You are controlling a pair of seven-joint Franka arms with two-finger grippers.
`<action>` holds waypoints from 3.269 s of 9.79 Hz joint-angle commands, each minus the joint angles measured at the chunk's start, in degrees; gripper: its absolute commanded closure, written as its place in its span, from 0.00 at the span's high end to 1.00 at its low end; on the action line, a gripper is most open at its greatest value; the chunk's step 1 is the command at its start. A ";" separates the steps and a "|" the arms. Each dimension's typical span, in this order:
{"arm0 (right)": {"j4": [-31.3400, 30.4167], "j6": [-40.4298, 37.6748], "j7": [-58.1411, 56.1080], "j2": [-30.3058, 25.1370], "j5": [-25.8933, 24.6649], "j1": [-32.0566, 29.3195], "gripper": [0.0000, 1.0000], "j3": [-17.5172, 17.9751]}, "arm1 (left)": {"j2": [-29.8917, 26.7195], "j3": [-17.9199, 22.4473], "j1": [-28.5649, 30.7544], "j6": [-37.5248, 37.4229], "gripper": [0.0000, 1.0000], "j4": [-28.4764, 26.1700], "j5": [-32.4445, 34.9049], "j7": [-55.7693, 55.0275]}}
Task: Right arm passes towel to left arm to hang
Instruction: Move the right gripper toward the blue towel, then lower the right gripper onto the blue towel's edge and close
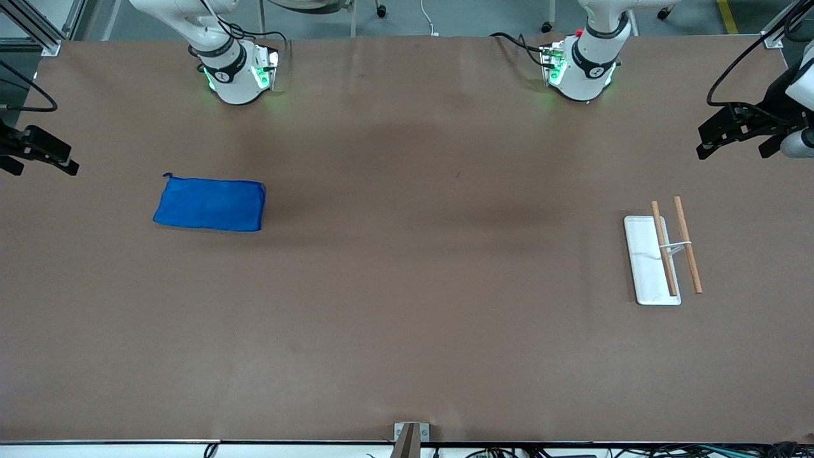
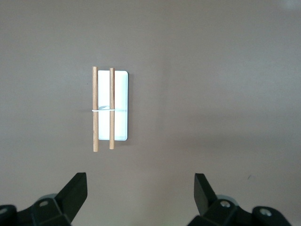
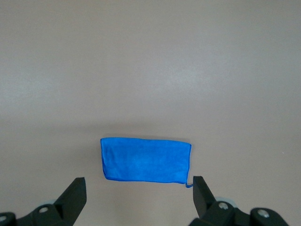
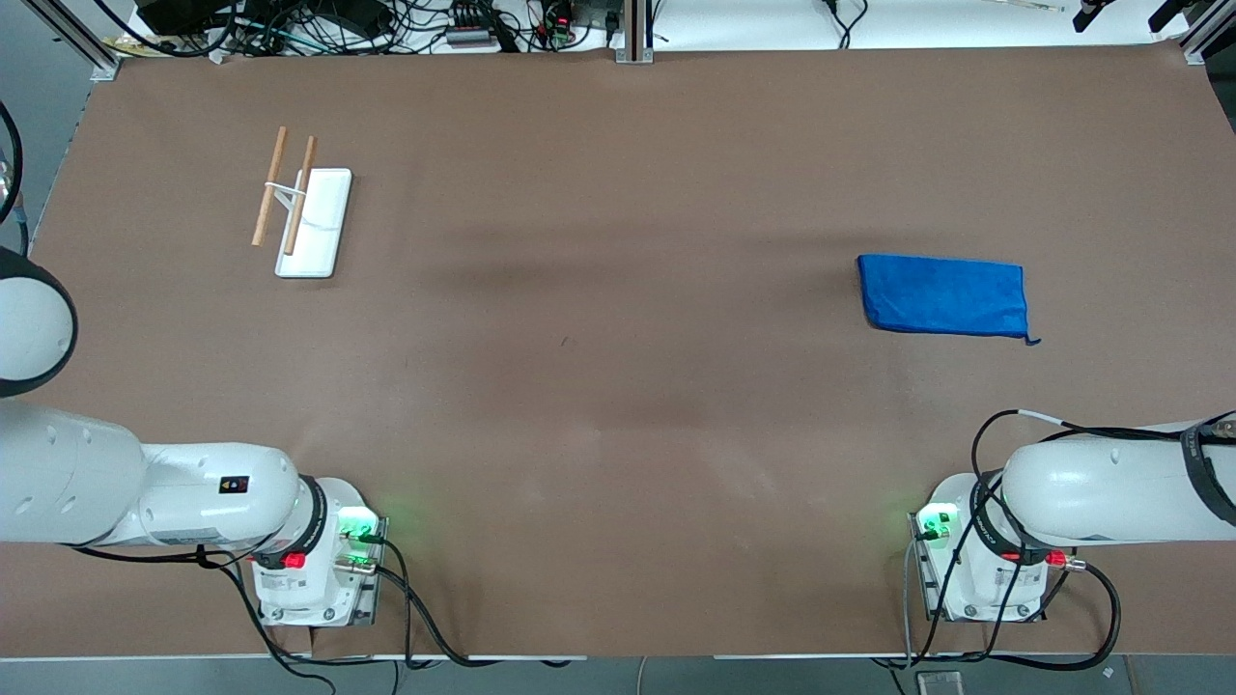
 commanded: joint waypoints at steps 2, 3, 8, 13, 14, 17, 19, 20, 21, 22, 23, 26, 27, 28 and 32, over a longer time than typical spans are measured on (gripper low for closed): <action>0.76 -0.61 0.50 0.40 0.81 -0.36 1.00 0.02 | 1.07 -0.35 -0.08 -2.16 1.00 -0.03 0.58 1.08; 0.76 -0.61 0.50 0.40 0.81 -0.44 1.00 0.02 | 1.07 -0.44 -0.34 -2.16 1.00 0.32 0.58 1.60; 0.76 -0.26 0.41 0.48 0.81 -0.62 1.00 -0.06 | 2.30 -0.53 -0.43 -2.16 1.00 0.67 0.32 5.99; 0.50 0.62 -0.21 1.01 0.90 -0.71 1.00 -0.15 | 2.13 -1.58 -0.96 0.38 1.00 -3.01 0.67 10.10; 0.50 0.71 -0.21 1.10 0.90 -0.79 1.00 -0.15 | 1.87 -1.58 -0.78 0.56 1.00 -3.98 0.41 10.74; -0.99 0.62 -1.25 0.92 0.90 -1.67 1.00 -0.33 | 1.51 -1.58 -0.60 0.56 1.00 -5.30 -0.12 9.96; -3.53 0.71 -4.16 0.84 0.90 -2.29 1.00 -0.33 | 1.60 -1.58 -0.52 0.65 1.00 -5.57 -0.21 9.43; -5.37 1.41 -4.25 0.75 0.81 -2.29 1.00 -0.33 | 1.60 -1.58 -0.52 0.74 1.00 -6.09 -0.30 8.39; -8.35 3.33 -4.34 0.75 0.64 -2.11 1.00 -0.41 | 1.60 -1.58 -0.60 0.91 1.00 -6.18 -0.30 7.77; -12.64 6.92 -4.34 0.40 0.63 -2.11 1.00 -0.33 | 1.69 -1.58 -0.60 1.61 1.00 -6.27 -0.30 7.76; -17.12 10.26 -4.34 -0.21 0.55 -1.85 1.00 -0.33 | 1.95 -1.58 -0.60 1.97 1.00 -6.45 -0.30 7.76; -27.59 19.57 -4.34 -1.01 0.28 -1.59 1.00 0.02 | 2.13 -1.58 -0.52 2.85 1.00 -7.24 -0.30 7.76; -32.41 24.13 -4.34 -1.10 0.20 -1.59 1.00 0.02 | 1.95 -1.58 -0.52 2.85 1.00 -7.76 -0.30 7.76; -36.11 27.92 -4.34 -0.92 0.20 -1.67 1.00 0.02 | 1.86 -1.58 -0.52 2.76 1.00 -7.94 -0.30 7.76; -45.11 37.88 -4.25 0.39 0.20 -1.59 0.99 0.02 | 2.48 -1.58 -0.52 3.72 1.00 -8.64 -0.30 7.76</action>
